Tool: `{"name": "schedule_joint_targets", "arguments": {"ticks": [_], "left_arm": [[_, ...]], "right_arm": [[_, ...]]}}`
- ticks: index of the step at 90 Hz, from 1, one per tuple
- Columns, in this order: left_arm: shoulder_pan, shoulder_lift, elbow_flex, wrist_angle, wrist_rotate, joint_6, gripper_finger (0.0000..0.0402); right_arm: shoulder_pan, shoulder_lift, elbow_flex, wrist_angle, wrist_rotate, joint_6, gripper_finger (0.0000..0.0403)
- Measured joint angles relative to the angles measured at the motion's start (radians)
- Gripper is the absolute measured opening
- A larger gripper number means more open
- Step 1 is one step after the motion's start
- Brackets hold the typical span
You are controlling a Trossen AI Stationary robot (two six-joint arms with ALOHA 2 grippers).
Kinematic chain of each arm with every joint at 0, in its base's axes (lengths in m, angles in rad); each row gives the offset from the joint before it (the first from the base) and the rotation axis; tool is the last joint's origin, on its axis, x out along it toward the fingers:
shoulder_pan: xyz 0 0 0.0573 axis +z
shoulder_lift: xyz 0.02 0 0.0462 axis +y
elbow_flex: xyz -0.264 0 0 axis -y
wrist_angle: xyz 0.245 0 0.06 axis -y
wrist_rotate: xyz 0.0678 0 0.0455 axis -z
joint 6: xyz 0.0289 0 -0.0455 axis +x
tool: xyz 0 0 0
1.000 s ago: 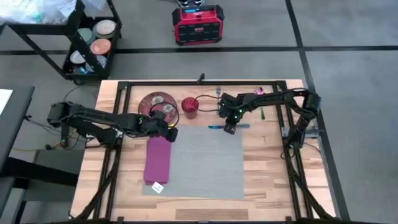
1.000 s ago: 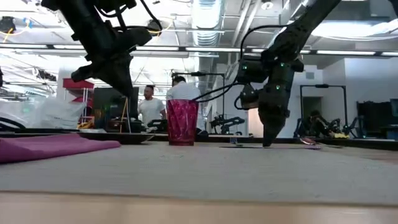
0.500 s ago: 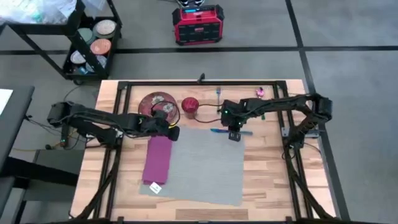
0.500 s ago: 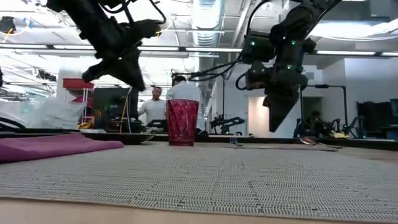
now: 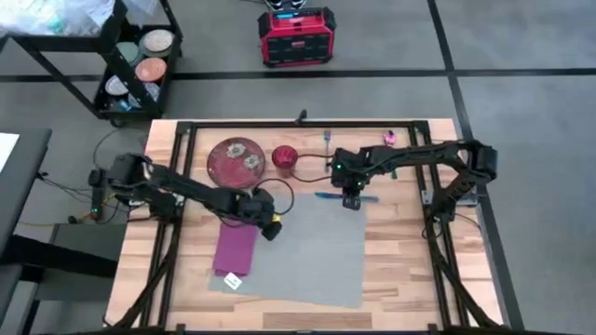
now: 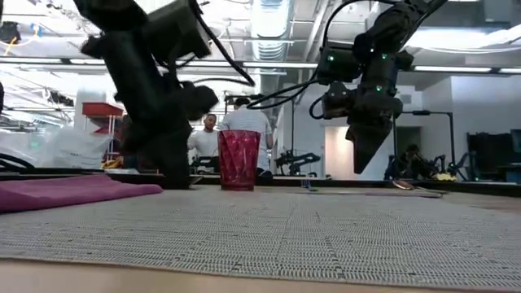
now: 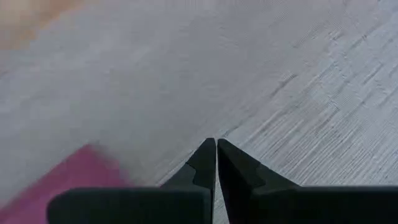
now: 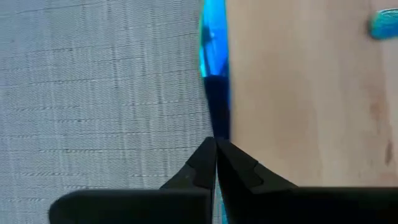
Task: Set table place
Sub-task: Put the blue knife on the middle right of the gray place mat
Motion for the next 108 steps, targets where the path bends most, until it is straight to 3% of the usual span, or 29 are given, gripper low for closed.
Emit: {"name": "schedule_joint_targets", "arguments": {"ticks": [23,36,71,83,108], "left_arm": [[0.052,0.024,0.003,0.025,0.039,0.033,0.0],[0.048,0.025,0.003,0.024,0.05,-0.023,0.0],[0.033,0.026,0.002,0.025,0.065,-0.042,0.0],[0.033,0.027,0.002,0.025,0.064,-0.055,0.0],[0.033,0.028,0.001,0.033,0.063,-0.053,0.0]], "right_arm": [[-0.037,0.01,0.001,0.07,0.025,0.032,0.0],[-0.052,0.045,0.0,0.081,0.018,0.072,0.0],[0.082,0.178,0.006,0.185,-0.098,0.15,0.0],[0.156,0.129,-0.002,0.126,-0.107,0.161,0.0],[0.231,-0.086,-0.001,-0.091,0.006,0.163,0.0]]}}
